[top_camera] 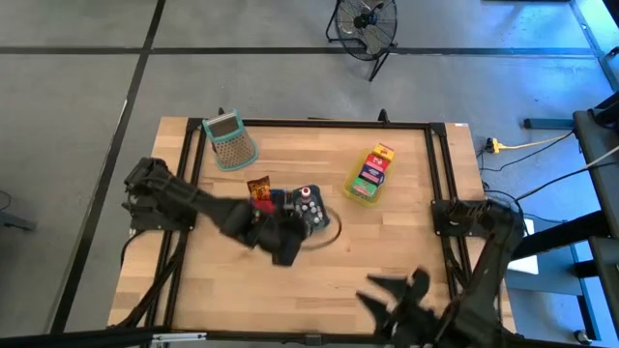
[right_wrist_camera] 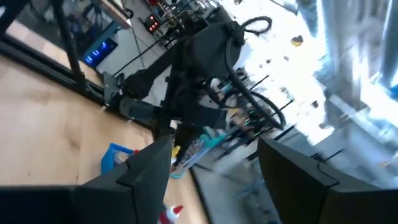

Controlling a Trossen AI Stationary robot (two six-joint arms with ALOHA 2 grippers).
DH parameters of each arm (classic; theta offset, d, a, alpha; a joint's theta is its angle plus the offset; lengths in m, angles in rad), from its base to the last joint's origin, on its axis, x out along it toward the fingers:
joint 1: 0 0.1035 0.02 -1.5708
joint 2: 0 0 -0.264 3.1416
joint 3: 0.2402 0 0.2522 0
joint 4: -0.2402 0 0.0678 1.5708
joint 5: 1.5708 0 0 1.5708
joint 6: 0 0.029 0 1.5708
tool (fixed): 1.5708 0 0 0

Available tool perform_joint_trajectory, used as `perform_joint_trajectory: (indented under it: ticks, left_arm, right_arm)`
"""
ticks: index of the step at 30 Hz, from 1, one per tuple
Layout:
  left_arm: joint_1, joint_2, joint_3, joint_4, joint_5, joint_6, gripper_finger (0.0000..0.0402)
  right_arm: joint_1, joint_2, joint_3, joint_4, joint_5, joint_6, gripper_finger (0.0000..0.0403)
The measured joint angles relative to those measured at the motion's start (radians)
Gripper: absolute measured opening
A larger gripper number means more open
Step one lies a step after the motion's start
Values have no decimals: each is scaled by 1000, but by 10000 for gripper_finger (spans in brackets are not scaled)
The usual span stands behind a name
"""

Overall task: Pick & Place Kitchen Items
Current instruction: Put the yellow food coloring bottle into the gray bin

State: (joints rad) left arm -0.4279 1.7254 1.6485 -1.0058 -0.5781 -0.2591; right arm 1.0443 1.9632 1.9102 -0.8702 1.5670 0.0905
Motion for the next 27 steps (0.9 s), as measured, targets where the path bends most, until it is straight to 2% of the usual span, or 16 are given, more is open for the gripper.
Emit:
perform_joint_trajectory:
  ticks: [5,6,7,10,12,17,22,27]
  left_arm:
    - [120,-16,0,20,73,106,120]
    - [140,-17,0,35,91,130,118]
    - [161,-19,0,46,116,148,118]
    - [221,-22,-5,98,230,185,118]
    - [251,-22,-5,108,271,194,120]
    - [309,-22,-14,130,282,199,117]
    - [351,-24,-131,259,340,209,119]
    - [367,-25,-223,348,335,206,120]
  right_arm:
    - [2,-103,0,-618,-115,663,241]
    - [2,-114,-1,-705,-145,774,241]
    - [-6,-127,-14,-694,-161,837,241]
    - [-16,-174,-69,-653,-188,752,241]
    - [-23,-196,-91,-709,-182,781,240]
    - [-23,-305,-186,-702,-169,764,240]
    - [-22,-446,-331,-701,-164,796,240]
    - [-23,-576,-480,-701,-141,880,240]
